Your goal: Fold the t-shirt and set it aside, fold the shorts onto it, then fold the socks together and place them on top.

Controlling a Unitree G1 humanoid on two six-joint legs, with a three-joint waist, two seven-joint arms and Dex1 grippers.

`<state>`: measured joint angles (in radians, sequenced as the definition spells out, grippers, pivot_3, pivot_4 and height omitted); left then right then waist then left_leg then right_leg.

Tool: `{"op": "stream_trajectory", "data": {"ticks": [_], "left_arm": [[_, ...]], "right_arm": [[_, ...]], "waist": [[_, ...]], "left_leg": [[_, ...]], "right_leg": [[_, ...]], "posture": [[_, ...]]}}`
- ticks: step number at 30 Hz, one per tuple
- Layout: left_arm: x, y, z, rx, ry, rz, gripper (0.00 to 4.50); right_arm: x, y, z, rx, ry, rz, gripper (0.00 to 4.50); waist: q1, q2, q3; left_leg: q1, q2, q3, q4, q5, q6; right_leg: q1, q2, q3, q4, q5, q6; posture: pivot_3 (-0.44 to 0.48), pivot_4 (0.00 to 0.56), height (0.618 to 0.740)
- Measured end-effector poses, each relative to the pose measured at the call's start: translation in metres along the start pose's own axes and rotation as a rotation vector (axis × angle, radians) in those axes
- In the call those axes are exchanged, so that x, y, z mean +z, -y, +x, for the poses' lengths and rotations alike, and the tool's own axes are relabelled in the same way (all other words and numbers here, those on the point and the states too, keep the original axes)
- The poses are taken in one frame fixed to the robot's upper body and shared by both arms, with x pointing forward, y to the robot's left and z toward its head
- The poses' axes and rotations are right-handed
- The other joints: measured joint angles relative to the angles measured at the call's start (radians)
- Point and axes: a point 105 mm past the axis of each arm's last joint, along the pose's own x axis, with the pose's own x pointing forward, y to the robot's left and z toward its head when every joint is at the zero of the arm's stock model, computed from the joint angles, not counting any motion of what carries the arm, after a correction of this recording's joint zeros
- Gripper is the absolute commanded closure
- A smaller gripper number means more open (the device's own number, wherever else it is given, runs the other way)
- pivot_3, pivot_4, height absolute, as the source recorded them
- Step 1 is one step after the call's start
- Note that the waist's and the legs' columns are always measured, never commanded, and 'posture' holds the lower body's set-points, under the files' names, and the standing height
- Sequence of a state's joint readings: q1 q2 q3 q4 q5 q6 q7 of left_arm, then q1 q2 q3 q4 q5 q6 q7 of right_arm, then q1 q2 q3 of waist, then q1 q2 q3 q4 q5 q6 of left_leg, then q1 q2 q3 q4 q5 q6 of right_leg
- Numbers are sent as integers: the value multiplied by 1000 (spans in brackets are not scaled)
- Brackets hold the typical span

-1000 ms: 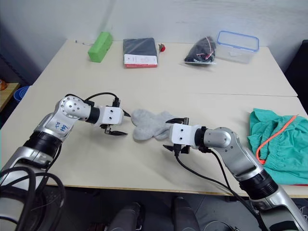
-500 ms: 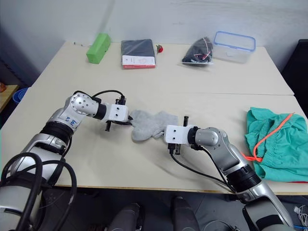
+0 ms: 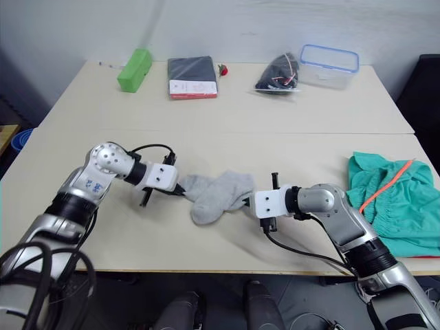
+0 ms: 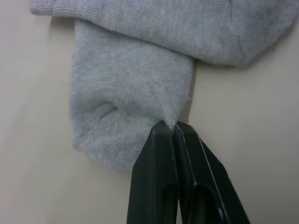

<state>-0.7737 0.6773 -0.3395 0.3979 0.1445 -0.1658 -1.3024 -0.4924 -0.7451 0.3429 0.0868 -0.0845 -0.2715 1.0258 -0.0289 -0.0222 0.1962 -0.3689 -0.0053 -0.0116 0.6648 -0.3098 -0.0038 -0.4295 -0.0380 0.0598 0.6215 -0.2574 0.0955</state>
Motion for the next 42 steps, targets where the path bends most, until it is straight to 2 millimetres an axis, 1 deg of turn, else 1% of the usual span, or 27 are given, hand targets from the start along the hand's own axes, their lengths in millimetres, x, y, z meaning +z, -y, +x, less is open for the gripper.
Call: {"op": "stream_trajectory", "data": {"ticks": [5, 11, 13, 14, 18, 19, 20, 21, 23, 26, 28, 31, 34, 36, 37, 40, 42], "left_arm": [[16, 17, 9, 29, 17, -35, 4457], [19, 26, 9, 71, 17, -120, 4457], [20, 29, 8, 77, 19, -142, 4032], [20, 31, 8, 77, 23, -159, 3908], [21, 41, 0, 63, 56, -223, 2703], [24, 42, -4, 57, 80, -245, 2408], [31, 42, -10, 54, 119, -257, 2197], [36, 41, -13, 53, 140, -252, 1877], [53, 38, -20, 51, 196, -220, 1264], [69, 27, -24, 80, 226, -174, 351], [78, 25, -17, 55, 241, -145, 351], [80, 33, -2, -6, 226, -137, 351], [82, 41, 15, -65, 206, -115, 351], [82, 45, 21, -86, 188, -109, 351], [82, 46, 25, -93, 181, -105, 351], [83, 49, 32, -108, 170, -110, 351], [82, 48, 35, -104, 163, -114, 351]], "right_arm": [[-11, -7, -7, 28, 2, -51, 4500], [-11, -11, -8, 47, 25, -71, 4500], [-10, -12, -9, 50, 31, -58, 4082], [-10, -12, -10, 47, 35, -35, 3937], [-9, -10, -24, 16, 44, 96, 2648], [-9, -7, -31, 7, 41, 144, 2320], [-6, -2, -38, -7, 54, 185, 2083], [-4, -1, -40, -6, 59, 195, 1721], [-2, 4, -49, -6, 52, 206, 1050], [-3, 15, -55, -29, 23, 147, 63], [-6, 26, -56, -50, -13, 78, 63], [-13, 33, -53, -51, -48, -1, 63], [-16, 32, -39, -24, -46, -66, 63], [-18, 34, -31, 2, -56, -140, 63], [-18, 38, -27, 6, -59, -184, 63], [-14, 48, -18, 2, -53, -283, 63], [-14, 49, -10, 12, -47, -319, 63]], "waist": [[0, 0, 0], [0, 0, 0], [-1, 0, 0], [-1, 0, 0], [0, 0, 0], [1, 0, 0], [1, 0, 0], [2, 0, 0], [2, 0, 0], [2, 0, 0], [1, 0, 0], [-3, 0, 0], [-3, 0, 0], [-4, 0, 0], [-4, 0, 0], [-3, 0, 0], [-2, 0, 0]], "left_leg": [[2, -1, 0, 0, 0, 0], [1, 0, 0, 1, 0, 0], [1, 0, 0, 1, 0, 0], [1, 0, 0, 0, 0, 0], [0, 0, -1, 0, 0, 0], [0, 0, -2, 1, 0, 0], [0, 0, -3, 1, 0, 0], [0, 0, -3, 1, 0, 0], [0, -1, -3, 1, 0, 0], [0, -2, -2, 1, 0, 0], [0, -2, -2, 1, 0, 0], [0, -1, -1, 0, 0, 0], [0, 0, 0, 0, 0, -1], [1, -1, 1, 1, 1, -1], [1, -1, 1, 1, 1, -1], [1, 0, 1, 1, 1, -1], [0, 0, 0, 1, 1, -1]], "right_leg": [[0, 0, 0, -1, 0, -1], [0, 0, 0, -1, 0, -1], [0, 0, 0, -1, -1, -1], [0, 0, 0, 0, -1, -1], [-1, -1, 0, 0, -1, -1], [-1, -2, 0, -1, -1, -1], [-1, -2, 0, -1, -1, -1], [0, -2, 0, -1, -1, -1], [0, -3, -1, -1, -1, -2], [0, -2, -2, -2, -1, -2], [0, -2, -2, -2, -1, -2], [0, 0, -1, -1, -1, -2], [-1, 2, 0, -1, -1, -2], [-2, 2, 1, 0, -1, -2], [-2, 7, 2, 0, -1, -2], [-2, 8, 2, 0, -1, -2], [-2, 8, 2, 0, -1, -2]], "posture": [[0, 150, 740], [0, 150, 740], [0, 150, 740], [0, 150, 740], [0, 150, 740], [0, 150, 740], [0, 150, 740], [0, 150, 740], [0, 150, 740], [0, 150, 740], [0, 150, 740], [0, 150, 740], [0, 150, 740], [0, 150, 740], [0, 150, 740], [0, 150, 740], [0, 150, 740]]}}
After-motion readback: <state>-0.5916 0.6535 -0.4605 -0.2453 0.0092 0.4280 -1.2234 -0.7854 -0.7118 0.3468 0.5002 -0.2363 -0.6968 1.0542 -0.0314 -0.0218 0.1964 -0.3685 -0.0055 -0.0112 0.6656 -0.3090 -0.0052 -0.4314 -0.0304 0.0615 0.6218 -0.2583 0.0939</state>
